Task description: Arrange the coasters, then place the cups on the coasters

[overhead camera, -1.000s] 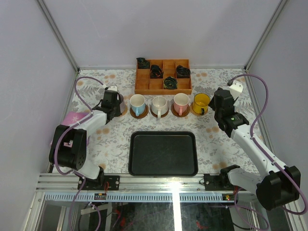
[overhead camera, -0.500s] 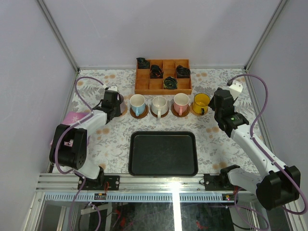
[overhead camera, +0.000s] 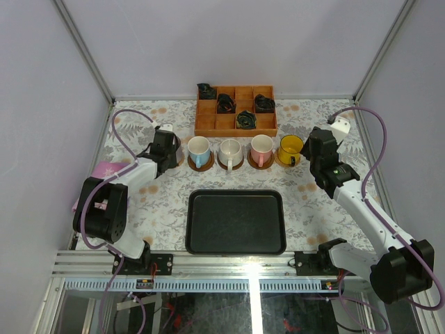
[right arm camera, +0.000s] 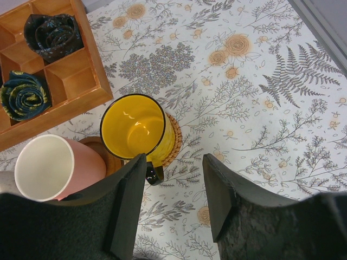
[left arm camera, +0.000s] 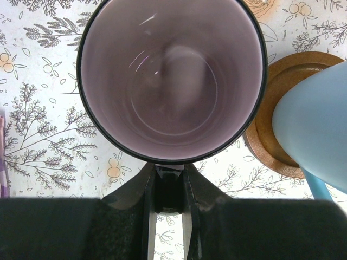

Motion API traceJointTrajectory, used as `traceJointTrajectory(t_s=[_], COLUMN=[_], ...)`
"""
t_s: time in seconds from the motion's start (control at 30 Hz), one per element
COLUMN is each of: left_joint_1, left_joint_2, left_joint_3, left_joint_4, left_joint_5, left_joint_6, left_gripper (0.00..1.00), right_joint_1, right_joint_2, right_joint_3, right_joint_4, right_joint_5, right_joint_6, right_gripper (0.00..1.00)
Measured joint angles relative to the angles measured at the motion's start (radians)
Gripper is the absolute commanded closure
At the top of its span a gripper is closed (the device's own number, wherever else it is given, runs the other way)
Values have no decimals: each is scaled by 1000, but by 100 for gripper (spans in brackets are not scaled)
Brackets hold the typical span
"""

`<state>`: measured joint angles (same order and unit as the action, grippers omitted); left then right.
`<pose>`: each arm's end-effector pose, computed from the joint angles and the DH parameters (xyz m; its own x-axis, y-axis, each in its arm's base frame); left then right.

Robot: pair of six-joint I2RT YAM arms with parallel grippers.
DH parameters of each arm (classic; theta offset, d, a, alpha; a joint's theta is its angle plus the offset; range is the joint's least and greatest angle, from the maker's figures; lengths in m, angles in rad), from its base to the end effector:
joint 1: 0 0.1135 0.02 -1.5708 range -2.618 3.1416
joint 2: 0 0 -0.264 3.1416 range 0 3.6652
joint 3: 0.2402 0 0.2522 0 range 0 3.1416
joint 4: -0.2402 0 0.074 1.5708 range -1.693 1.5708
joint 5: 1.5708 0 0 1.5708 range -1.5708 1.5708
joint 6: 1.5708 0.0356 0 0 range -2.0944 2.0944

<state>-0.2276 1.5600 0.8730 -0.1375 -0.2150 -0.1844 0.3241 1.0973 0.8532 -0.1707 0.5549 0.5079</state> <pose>0.3119 -0.0645 0.1886 -0.7177 -0.0176 -0.6961 -0.0531 0.9982 0.0295 0.2403 0.0610 0.3055 -0.2431 0.3544 -0.9029 0.3487 0.9006 0.2596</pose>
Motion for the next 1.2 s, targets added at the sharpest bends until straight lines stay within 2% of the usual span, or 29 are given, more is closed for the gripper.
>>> traceJointTrajectory(t_s=[0.3, 0.37, 0.43, 0.47, 0.57, 0.63, 1.2], left_joint_1=[-8, -8, -8, -8, -8, -8, -8], left_joint_2=[0, 0, 0, 0, 0, 0, -33], left_joint_3=[10, 10, 10, 10, 10, 11, 11], left_joint_4=[-27, -29, -29, -29, -31, -34, -53], left_joint_5=[-31, -33, -33, -34, -39, -43, -85], left_joint_6=[-1, -1, -1, -1, -2, -4, -34], left_gripper=[93, 90, 80, 69, 46, 41, 32], right_joint_1=[0, 0, 0, 0, 0, 0, 0], right_joint_2=[8, 11, 14, 16, 16, 16, 16], right_joint_3=[0, 0, 0, 0, 0, 0, 0], right_joint_4=[0, 0, 0, 0, 0, 0, -2], right_joint_5=[-2, -8, -17, -19, -24, -24, -26], right_joint_6=[0, 0, 0, 0, 0, 0, 0], right_gripper=[46, 46, 46, 46, 46, 46, 46])
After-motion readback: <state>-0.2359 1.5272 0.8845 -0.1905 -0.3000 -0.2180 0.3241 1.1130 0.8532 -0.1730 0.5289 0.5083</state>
